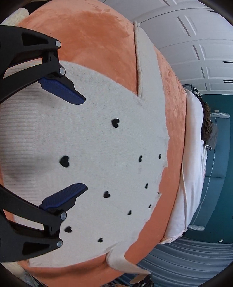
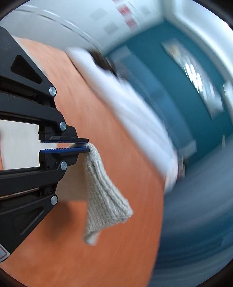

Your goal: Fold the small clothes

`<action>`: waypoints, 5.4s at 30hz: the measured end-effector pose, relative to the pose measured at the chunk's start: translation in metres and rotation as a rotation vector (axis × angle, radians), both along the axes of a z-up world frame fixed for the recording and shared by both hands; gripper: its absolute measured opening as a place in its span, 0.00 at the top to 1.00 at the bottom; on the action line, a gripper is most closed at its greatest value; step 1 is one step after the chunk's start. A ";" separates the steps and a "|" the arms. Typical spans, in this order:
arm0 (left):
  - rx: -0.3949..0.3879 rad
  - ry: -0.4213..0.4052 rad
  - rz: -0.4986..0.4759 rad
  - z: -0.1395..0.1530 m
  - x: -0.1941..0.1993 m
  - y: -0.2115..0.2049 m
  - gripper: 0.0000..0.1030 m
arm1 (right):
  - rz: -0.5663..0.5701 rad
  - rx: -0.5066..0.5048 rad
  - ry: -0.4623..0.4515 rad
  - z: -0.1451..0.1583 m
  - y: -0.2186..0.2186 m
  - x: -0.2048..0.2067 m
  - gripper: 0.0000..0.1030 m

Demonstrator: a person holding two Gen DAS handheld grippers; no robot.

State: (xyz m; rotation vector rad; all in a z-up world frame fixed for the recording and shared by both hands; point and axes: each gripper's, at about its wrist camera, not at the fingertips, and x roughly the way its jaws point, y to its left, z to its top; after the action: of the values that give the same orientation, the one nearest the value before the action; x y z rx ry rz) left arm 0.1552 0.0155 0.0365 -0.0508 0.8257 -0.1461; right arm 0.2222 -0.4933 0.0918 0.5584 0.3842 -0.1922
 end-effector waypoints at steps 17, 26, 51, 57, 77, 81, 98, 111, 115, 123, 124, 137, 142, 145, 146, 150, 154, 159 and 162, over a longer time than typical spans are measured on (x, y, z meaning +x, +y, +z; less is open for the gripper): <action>-0.443 0.202 0.054 -0.037 0.192 -0.032 0.05 | 0.257 0.160 0.272 -0.130 0.170 -0.016 0.51; -0.505 0.308 0.141 -0.073 0.255 -0.064 0.40 | 0.123 0.301 0.284 -0.154 0.104 -0.002 0.45; -0.366 0.154 0.049 -0.087 0.227 -0.009 0.91 | 0.162 0.123 0.396 -0.136 0.140 0.036 0.84; -0.408 0.125 0.049 -0.094 0.227 0.002 0.90 | 0.234 -0.099 0.271 -0.084 0.187 0.047 0.83; -0.491 0.119 0.087 -0.084 0.213 0.029 0.74 | 0.052 -0.046 0.464 -0.131 0.146 0.053 0.91; -0.550 0.083 0.251 -0.069 0.184 0.113 0.45 | 0.183 -0.107 0.407 -0.118 0.205 0.018 0.86; -0.506 0.069 0.844 -0.060 0.221 0.410 0.91 | 0.295 -0.111 0.396 -0.161 0.257 -0.010 0.59; -0.392 -0.193 -0.034 0.090 0.212 0.052 0.90 | 0.326 -0.068 0.348 -0.163 0.257 -0.013 0.48; -0.393 -0.011 -0.172 0.026 0.190 -0.058 0.78 | 0.332 -0.038 0.333 -0.163 0.253 -0.015 0.48; -0.515 0.185 0.020 -0.063 0.142 -0.011 0.44 | 0.345 0.011 0.343 -0.154 0.248 -0.010 0.44; -0.536 0.165 0.061 -0.060 0.150 0.009 0.43 | 0.340 0.012 0.340 -0.146 0.247 -0.006 0.42; -0.789 0.159 0.443 -0.068 0.191 0.141 0.41 | 0.289 0.123 0.459 -0.139 0.267 0.133 0.81; -0.841 0.148 0.441 -0.061 0.204 0.142 0.93 | 0.324 0.144 0.265 -0.074 0.263 0.131 0.93; -0.792 0.110 0.393 -0.051 0.205 0.130 0.93 | 0.286 0.059 0.125 -0.028 0.246 0.104 0.93; -0.756 0.107 0.359 -0.049 0.205 0.121 0.93 | 0.262 0.028 0.119 -0.028 0.236 0.097 0.93; -0.634 0.188 0.301 -0.074 0.205 0.078 0.94 | 0.170 -0.027 0.403 -0.109 0.200 0.107 0.94; -0.557 0.152 0.302 -0.086 0.195 0.061 0.94 | 0.147 0.140 0.367 -0.132 0.180 0.087 0.94; -0.427 0.103 0.233 -0.083 0.194 0.049 0.93 | 0.169 0.080 0.426 -0.155 0.184 0.094 0.96; -0.417 0.079 0.215 -0.086 0.191 0.051 0.92 | 0.180 0.070 0.410 -0.146 0.187 0.092 0.93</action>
State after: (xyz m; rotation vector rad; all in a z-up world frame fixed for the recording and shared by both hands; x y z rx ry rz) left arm 0.3466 0.0666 -0.0492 -0.5393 0.8518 -0.1115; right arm 0.3138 -0.3066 -0.0542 0.5487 0.8392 -0.1188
